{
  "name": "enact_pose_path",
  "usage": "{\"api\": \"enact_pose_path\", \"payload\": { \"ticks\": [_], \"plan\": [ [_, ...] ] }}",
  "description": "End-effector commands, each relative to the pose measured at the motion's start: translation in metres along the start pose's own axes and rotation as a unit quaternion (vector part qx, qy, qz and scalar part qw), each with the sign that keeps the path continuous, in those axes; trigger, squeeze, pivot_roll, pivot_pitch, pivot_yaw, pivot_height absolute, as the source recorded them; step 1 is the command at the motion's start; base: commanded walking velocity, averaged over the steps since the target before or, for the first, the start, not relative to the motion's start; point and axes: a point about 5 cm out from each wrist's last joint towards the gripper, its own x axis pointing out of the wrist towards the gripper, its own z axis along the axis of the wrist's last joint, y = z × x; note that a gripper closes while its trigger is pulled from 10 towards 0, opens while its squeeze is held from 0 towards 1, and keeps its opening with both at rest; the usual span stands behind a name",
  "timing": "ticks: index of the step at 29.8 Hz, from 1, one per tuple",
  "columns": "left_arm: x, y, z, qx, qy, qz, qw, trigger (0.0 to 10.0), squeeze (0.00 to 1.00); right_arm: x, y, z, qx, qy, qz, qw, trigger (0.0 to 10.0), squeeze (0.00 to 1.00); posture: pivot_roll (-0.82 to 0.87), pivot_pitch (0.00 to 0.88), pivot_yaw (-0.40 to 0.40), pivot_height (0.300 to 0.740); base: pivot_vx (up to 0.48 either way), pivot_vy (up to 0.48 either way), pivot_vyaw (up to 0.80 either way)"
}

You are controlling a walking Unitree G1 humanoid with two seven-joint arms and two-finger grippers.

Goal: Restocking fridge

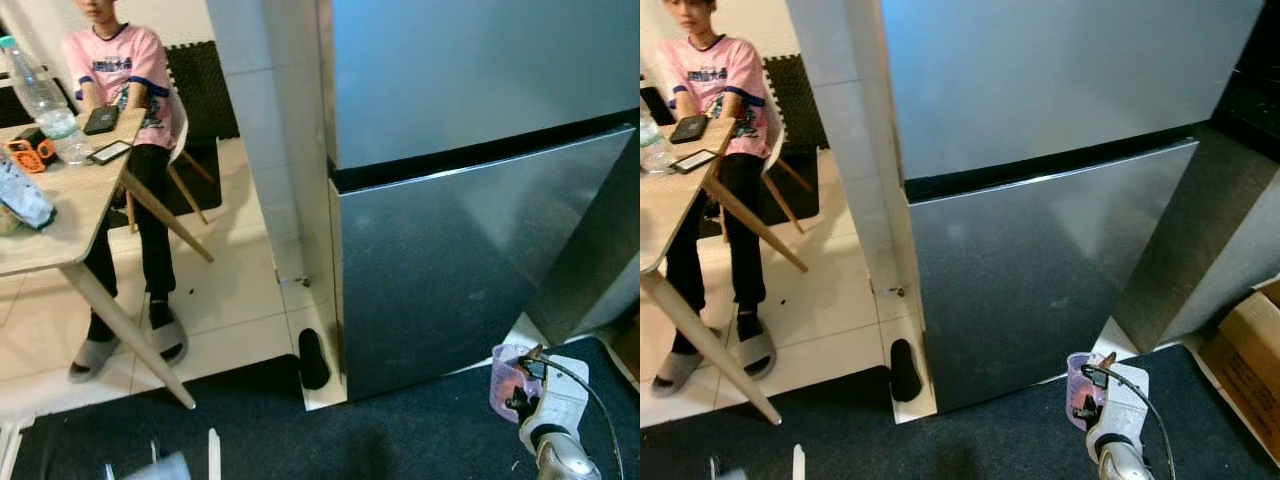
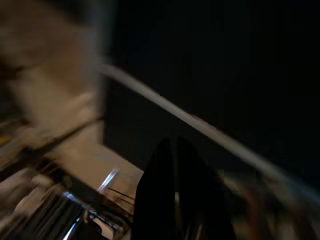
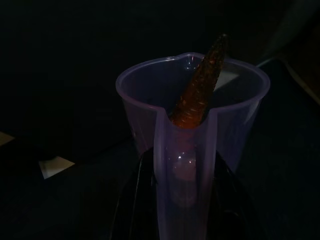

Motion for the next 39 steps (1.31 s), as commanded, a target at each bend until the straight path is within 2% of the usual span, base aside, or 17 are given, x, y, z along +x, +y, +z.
{"api": "enact_pose_path", "payload": {
  "ticks": [1, 2, 4, 5, 6, 7, 8, 9, 11, 13, 16, 17, 18, 20, 23, 27, 39],
  "plan": [
    [0.0, 0.008, -0.01, -0.067, -0.003, 0.031, 0.997, 10.0, 0.0, 0.0, -0.001, 0.001, 0.007, -0.004, -0.004, 1.0, 10.0, 0.0, -0.05, 0.0, 0.025, 0.74, 0.0, 0.0, 0.0],
    [0.0, 0.008, -0.01, -0.067, -0.003, 0.031, 0.997, 10.0, 0.0, 0.0, -0.001, 0.001, 0.007, -0.004, -0.004, 1.0, 10.0, 0.0, -0.05, 0.0, 0.025, 0.74, 0.0, 0.0, 0.0],
    [-0.001, 0.022, 0.003, -0.275, -0.071, 0.042, 0.958, 10.0, 0.0, 0.0, -0.001, 0.0, 0.007, -0.003, -0.003, 1.0, 10.0, 0.0, -0.05, 0.0, 0.028, 0.74, 0.0, 0.0, 0.0],
    [-0.003, 0.025, 0.021, -0.404, -0.123, 0.013, 0.906, 10.0, 0.0, 0.0, 0.0, -0.001, 0.007, -0.001, -0.002, 1.0, 10.0, 0.0, -0.05, 0.0, 0.029, 0.74, 0.0, 0.0, 0.0],
    [-0.006, 0.026, 0.041, -0.513, -0.171, -0.035, 0.841, 10.0, 0.0, -0.001, 0.0, -0.001, 0.007, 0.0, -0.001, 1.0, 10.0, 0.0, -0.05, 0.0, 0.029, 0.74, 0.0, 0.0, 0.0],
    [-0.008, 0.026, 0.053, -0.569, -0.2, -0.068, 0.794, 10.0, 0.0, -0.001, 0.001, -0.002, 0.007, 0.001, -0.001, 1.0, 10.0, 0.0, -0.05, 0.0, 0.029, 0.74, 0.0, 0.0, 0.0],
    [-0.008, 0.026, 0.053, -0.569, -0.2, -0.068, 0.794, 10.0, 0.0, -0.001, 0.001, -0.002, 0.007, 0.001, -0.001, 1.0, 10.0, 0.0, -0.05, 0.0, 0.029, 0.74, 0.0, 0.0, 0.0],
    [-0.011, 0.021, 0.067, -0.609, -0.226, -0.108, 0.753, 10.0, 0.0, -0.001, 0.001, -0.003, 0.006, 0.002, 0.0, 1.0, 10.0, 0.0, -0.05, 0.0, 0.032, 0.74, 0.0, 0.0, 0.0],
    [-0.011, 0.021, 0.067, -0.609, -0.226, -0.108, 0.753, 10.0, 0.0, -0.001, 0.001, -0.003, 0.006, 0.002, 0.0, 1.0, 10.0, 0.0, -0.05, 0.0, 0.032, 0.74, 0.0, 0.0, 0.0],
    [-0.015, 0.003, 0.088, -0.632, -0.243, -0.164, 0.717, 10.0, 0.0, -0.001, 0.002, -0.004, 0.006, 0.005, 0.002, 1.0, 10.0, 0.0, -0.05, 0.0, 0.033, 0.74, 0.0, 0.0, 0.0],
    [-0.017, -0.023, 0.096, -0.619, -0.219, -0.183, 0.732, 10.0, 0.0, -0.001, 0.004, -0.005, 0.003, 0.008, 0.004, 1.0, 10.0, 0.0, -0.05, 0.0, 0.033, 0.74, 0.0, 0.0, 0.0],
    [-0.018, -0.041, 0.095, -0.597, -0.196, -0.187, 0.755, 10.0, 0.0, -0.001, 0.005, -0.005, 0.003, 0.009, 0.005, 1.0, 10.0, 0.0, -0.05, 0.0, 0.037, 0.74, 0.0, 0.0, 0.0],
    [-0.018, -0.041, 0.095, -0.597, -0.196, -0.187, 0.755, 10.0, 0.0, -0.001, 0.005, -0.005, 0.003, 0.009, 0.005, 1.0, 10.0, 0.0, -0.05, 0.0, 0.037, 0.74, 0.0, 0.0, 0.0],
    [-0.018, -0.074, 0.084, -0.561, -0.148, -0.195, 0.791, 10.0, 0.0, -0.001, 0.009, -0.007, 0.001, 0.011, 0.009, 1.0, 10.0, 0.0, -0.06, 0.0, 0.046, 0.74, 0.0, 0.0, 0.0],
    [-0.02, -0.103, 0.067, -0.549, -0.101, -0.204, 0.804, 10.0, 0.0, -0.001, 0.015, -0.009, -0.014, 0.017, 0.021, 1.0, 10.0, 0.0, -0.06, 0.0, 0.047, 0.74, 0.0, 0.0, 0.0],
    [-0.024, -0.119, 0.062, -0.509, -0.103, -0.225, 0.825, 10.0, 0.0, -0.002, 0.024, -0.015, -0.036, 0.03, 0.04, 0.998, 10.0, 0.0, -0.03, 0.0, 0.022, 0.74, 0.0, 0.0, 0.0],
    [-0.029, -0.141, 0.055, -0.504, -0.096, -0.228, 0.827, 10.0, 0.0, 0.0, 0.032, -0.01, -0.074, 0.02, 0.07, 0.995, 10.0, 0.0, -0.04, 0.074, 0.003, 0.74, 0.0, 0.0, 0.0]
  ]
}}
